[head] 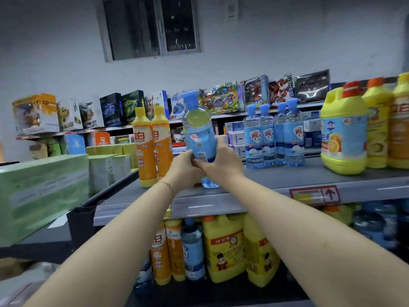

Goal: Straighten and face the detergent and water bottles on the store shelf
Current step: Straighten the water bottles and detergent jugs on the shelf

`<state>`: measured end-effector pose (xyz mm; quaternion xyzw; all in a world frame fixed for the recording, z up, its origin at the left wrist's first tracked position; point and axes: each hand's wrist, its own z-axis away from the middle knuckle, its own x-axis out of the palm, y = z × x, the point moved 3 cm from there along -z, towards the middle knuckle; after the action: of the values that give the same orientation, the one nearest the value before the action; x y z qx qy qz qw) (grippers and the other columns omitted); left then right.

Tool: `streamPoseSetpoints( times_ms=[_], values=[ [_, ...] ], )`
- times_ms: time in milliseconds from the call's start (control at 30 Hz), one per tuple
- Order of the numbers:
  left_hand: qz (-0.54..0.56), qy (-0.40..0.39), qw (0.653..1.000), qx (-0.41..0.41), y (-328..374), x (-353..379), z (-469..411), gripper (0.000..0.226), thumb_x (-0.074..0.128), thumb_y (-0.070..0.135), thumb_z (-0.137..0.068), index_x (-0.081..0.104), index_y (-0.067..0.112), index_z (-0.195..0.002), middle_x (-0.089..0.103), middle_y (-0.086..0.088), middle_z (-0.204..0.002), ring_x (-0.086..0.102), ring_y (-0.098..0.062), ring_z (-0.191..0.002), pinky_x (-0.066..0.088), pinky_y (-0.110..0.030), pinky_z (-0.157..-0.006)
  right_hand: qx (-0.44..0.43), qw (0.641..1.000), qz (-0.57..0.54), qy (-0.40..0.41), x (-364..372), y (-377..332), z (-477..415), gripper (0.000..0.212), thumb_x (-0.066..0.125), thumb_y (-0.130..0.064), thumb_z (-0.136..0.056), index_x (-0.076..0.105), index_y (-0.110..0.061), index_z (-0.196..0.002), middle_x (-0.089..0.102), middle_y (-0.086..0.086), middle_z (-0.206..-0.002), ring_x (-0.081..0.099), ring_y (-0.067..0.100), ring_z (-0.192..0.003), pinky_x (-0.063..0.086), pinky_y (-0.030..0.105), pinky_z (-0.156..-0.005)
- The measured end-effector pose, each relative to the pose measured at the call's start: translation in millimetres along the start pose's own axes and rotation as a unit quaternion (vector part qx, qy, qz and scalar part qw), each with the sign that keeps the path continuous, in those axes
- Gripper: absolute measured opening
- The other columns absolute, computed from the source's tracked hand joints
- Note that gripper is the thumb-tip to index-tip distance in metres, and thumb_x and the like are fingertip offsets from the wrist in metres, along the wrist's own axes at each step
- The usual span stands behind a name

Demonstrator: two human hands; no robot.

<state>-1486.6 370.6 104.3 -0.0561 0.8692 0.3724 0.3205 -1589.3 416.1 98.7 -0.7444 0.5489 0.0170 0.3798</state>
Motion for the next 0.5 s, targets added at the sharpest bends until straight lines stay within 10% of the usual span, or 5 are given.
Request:
streamPoseSetpoints(
  times_ms=[333,500],
  values=[
    [-0.055,-0.097,0.993,0.040,44,84,-33,0.051,0.076,0.026,-0.079,0.048,0.013,-0.120,0.057,0.002,-0.101,0.053,-0.016,-0.089,0.039,-0.023,-0.075,0.121,0.980,0.156,0.010,-59,85,-19,0.073,0.067,-0.053,-0.080,0.033,-0.008,-0.126,0.057,0.013,-0.121,0.058,0.035,-0.109,0.045,0.041,-0.078],
    [-0.160,-0.003,0.985,0.062,35,84,-42,0.039,0.065,0.033,-0.084,0.051,0.018,-0.118,0.059,-0.003,-0.117,0.057,-0.023,-0.102,0.049,-0.036,-0.085,0.217,0.963,0.159,-0.020,-76,116,-42,0.073,0.071,-0.045,-0.082,0.030,-0.008,-0.130,0.057,0.013,-0.125,0.057,0.035,-0.112,0.043,0.039,-0.074]
  ],
)
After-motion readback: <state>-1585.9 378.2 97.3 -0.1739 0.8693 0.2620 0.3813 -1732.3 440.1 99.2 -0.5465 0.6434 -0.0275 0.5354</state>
